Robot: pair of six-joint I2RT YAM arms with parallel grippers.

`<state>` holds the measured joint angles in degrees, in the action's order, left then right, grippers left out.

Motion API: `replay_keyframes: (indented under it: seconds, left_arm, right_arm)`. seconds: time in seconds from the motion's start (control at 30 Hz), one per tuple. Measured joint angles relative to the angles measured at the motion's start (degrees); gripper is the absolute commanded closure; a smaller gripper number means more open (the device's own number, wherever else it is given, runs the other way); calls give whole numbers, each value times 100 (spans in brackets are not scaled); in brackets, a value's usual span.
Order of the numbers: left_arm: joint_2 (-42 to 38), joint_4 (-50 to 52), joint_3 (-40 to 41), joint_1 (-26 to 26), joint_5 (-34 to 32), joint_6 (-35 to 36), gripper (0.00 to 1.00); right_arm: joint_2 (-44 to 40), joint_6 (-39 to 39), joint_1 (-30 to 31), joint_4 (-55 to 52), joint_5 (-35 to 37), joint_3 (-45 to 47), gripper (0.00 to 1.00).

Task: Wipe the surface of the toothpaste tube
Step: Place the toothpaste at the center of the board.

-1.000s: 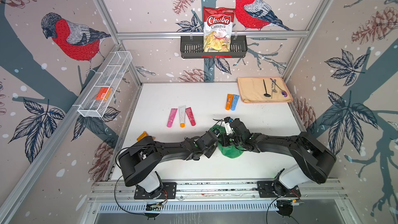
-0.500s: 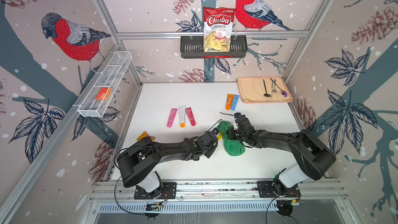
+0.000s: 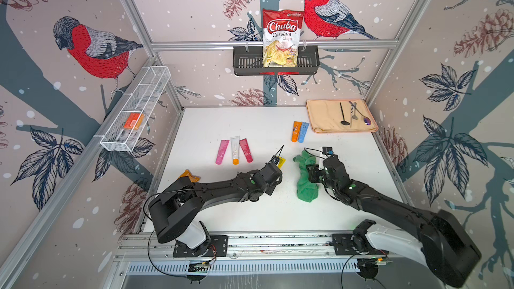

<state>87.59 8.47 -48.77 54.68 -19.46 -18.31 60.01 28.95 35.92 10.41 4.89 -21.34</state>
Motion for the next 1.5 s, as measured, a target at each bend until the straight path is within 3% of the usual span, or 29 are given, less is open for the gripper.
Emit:
replay_keyframes:
  seconds: [0.23, 0.43, 0.83, 1.5]
  left_arm:
    - [920, 205, -1738, -793, -319, -763, 82]
    - [1609, 411, -2404, -929, -361, -1244, 82]
    - [1969, 511, -2352, -1174, -457, -2083, 82]
    - [2260, 479, -2079, -1423, -70, -2953, 79]
  right_arm:
    - [-1204, 267, -385, 219, 125, 782, 90]
    - [-2127, 437, -850, 415, 267, 1416, 92]
    - [-435, 542, -1228, 1025, -433, 1029, 91]
    - [-793, 544, -1272, 1252, -608, 1320, 92]
